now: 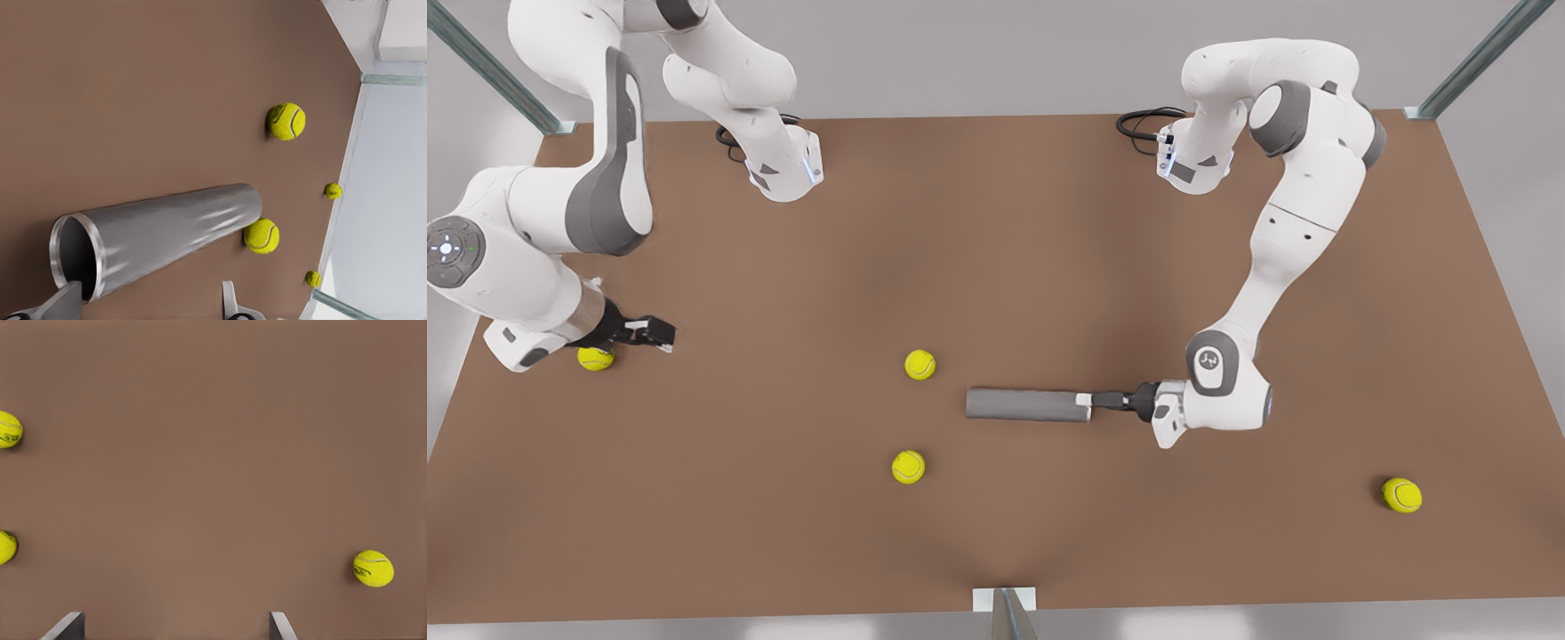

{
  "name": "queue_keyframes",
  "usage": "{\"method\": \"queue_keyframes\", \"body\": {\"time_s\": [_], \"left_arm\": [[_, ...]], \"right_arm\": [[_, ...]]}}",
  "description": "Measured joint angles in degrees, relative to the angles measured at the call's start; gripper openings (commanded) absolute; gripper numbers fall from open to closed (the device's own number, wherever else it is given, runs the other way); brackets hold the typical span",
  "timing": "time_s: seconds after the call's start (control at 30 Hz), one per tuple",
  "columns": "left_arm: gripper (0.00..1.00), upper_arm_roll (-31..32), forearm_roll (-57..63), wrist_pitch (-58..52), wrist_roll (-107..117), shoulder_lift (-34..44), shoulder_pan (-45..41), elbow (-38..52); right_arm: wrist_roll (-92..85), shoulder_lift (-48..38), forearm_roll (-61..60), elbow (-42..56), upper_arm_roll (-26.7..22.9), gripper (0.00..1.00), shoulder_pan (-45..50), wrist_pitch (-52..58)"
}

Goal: Put the tennis tube upright

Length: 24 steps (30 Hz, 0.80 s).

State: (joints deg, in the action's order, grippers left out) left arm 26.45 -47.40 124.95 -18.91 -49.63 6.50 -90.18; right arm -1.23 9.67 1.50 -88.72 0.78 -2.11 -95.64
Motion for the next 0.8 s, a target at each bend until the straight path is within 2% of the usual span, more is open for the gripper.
{"method": "queue_keyframes", "body": {"time_s": [0.3,0.8], "left_arm": [[0.99,0.08,-4.19,3.21,-3.31,-2.45,-1.11,0.35],[0.99,0.09,-11.01,3.72,-5.44,-5.49,-2.12,4.05]], "right_arm": [[0.87,2.56,-0.01,0.04,0.02,1.00,-0.27,-6.46],[0.88,3.25,-0.01,-0.05,0.01,1.00,-0.71,-7.72]]}}
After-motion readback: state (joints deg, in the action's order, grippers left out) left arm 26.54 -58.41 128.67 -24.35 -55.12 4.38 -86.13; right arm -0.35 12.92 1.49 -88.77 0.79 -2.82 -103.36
